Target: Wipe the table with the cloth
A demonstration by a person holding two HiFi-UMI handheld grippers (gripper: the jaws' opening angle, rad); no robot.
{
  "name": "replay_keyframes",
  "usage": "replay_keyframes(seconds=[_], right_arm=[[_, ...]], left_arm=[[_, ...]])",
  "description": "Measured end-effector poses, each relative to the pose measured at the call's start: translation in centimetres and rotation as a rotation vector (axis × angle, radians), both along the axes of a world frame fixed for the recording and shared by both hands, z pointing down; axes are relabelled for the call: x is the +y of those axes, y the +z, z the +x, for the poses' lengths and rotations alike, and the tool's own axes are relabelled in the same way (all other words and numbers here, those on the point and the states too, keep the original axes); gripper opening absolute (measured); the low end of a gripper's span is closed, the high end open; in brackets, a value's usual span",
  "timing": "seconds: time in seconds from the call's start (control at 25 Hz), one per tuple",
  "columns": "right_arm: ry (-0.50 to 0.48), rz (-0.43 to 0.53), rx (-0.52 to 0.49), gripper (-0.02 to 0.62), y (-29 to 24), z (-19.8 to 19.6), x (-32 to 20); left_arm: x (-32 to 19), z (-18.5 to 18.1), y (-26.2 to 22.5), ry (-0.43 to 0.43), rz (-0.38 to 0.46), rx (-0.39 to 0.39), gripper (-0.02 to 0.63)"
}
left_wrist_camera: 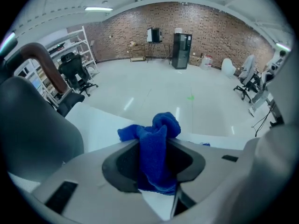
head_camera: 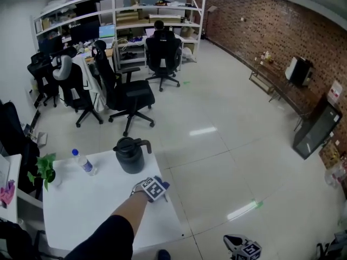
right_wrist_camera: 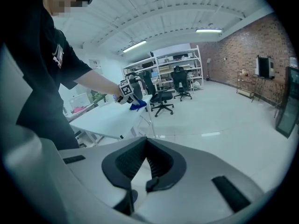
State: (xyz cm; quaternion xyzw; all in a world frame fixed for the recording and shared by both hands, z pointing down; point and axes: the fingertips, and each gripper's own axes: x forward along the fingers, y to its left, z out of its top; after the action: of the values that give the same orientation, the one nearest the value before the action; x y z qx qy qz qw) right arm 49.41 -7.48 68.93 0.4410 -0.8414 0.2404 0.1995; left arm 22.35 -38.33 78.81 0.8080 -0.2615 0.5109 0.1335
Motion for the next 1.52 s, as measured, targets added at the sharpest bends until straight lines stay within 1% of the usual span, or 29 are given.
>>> replay_keyframes(seconds=[0.08, 0.2, 0.32, 0.4, 0.44, 0.48, 0.56, 0.6, 0.68, 0.8, 0.88, 0.96, 1.08, 1.2, 1.28, 1.4, 1.52], right_arm=[[-0.025, 0.006, -0.016, 0.014, -0.3, -1.4, -0.1], [-0.045, 0.025, -0.040, 0.014, -0.6, -2.9, -0.6], [-0.048, 0.046, -0.055, 0.014, -1.1, -3.6, -1.5], [-0.038, 0.068, -0.072, 0.014, -1.7, -3.9, -1.8], [-0.029, 0.079, -0.081, 0.014, -1.9, -3.9, -1.7], [-0.017, 0.090, -0.089, 0.014, -2.2, -3.8, -1.8], [0.006, 0.112, -0.098, 0.014, -2.6, -3.4, -2.3], [0.016, 0.119, -0.102, 0.014, -2.9, -3.4, -2.6], [0.026, 0.129, -0.109, 0.014, -3.4, -4.1, -3.0], [0.011, 0.168, -0.103, 0.014, -4.1, -5.7, -3.9], [-0.012, 0.187, -0.094, 0.014, -4.7, -7.6, -4.7], [-0.035, 0.192, -0.096, 0.014, -5.2, -10.4, -5.2], [-0.070, 0.217, -0.095, 0.014, -6.3, -16.0, -6.4], [-0.136, 0.238, -0.079, 0.014, -6.9, -22.3, -8.2], [-0.187, 0.230, -0.073, 0.014, -7.0, -26.5, -8.9], [-0.249, 0.216, -0.059, 0.014, -6.9, -32.2, -9.5], [-0.313, 0.185, -0.026, 0.014, -6.3, -37.3, -9.0]], left_arm=[[2.5, 0.1, -0.1, 0.022, -0.020, -0.010, 0.140], [5.9, 0.8, -0.1, 0.062, -0.029, 0.006, 0.138], [8.3, 1.2, -0.2, 0.071, -0.062, 0.021, 0.139], [9.8, 0.3, -0.6, 0.056, -0.099, 0.010, 0.138], [10.4, -0.1, -1.1, 0.032, -0.107, 0.032, 0.138], [10.6, -0.1, -2.0, 0.002, -0.097, 0.087, 0.138], [10.0, -0.1, -4.6, -0.065, -0.051, 0.220, 0.139], [9.8, -0.7, -6.0, -0.094, -0.030, 0.272, 0.138], [10.1, -3.0, -8.6, -0.136, 0.002, 0.330, 0.140], [11.4, -8.7, -11.8, -0.203, 0.055, 0.366, 0.140], [12.9, -13.6, -13.4, -0.261, 0.084, 0.377, 0.140], [14.7, -19.4, -14.4, -0.310, 0.116, 0.363, 0.140], [17.5, -29.5, -15.0, -0.387, 0.153, 0.329, 0.140], [21.1, -39.9, -14.3, -0.498, 0.164, 0.299, 0.140], [24.5, -46.2, -13.2, -0.577, 0.158, 0.280, 0.140], [29.6, -54.4, -11.1, -0.676, 0.151, 0.242, 0.140], [34.9, -61.3, -8.6, -0.775, 0.129, 0.208, 0.140]])
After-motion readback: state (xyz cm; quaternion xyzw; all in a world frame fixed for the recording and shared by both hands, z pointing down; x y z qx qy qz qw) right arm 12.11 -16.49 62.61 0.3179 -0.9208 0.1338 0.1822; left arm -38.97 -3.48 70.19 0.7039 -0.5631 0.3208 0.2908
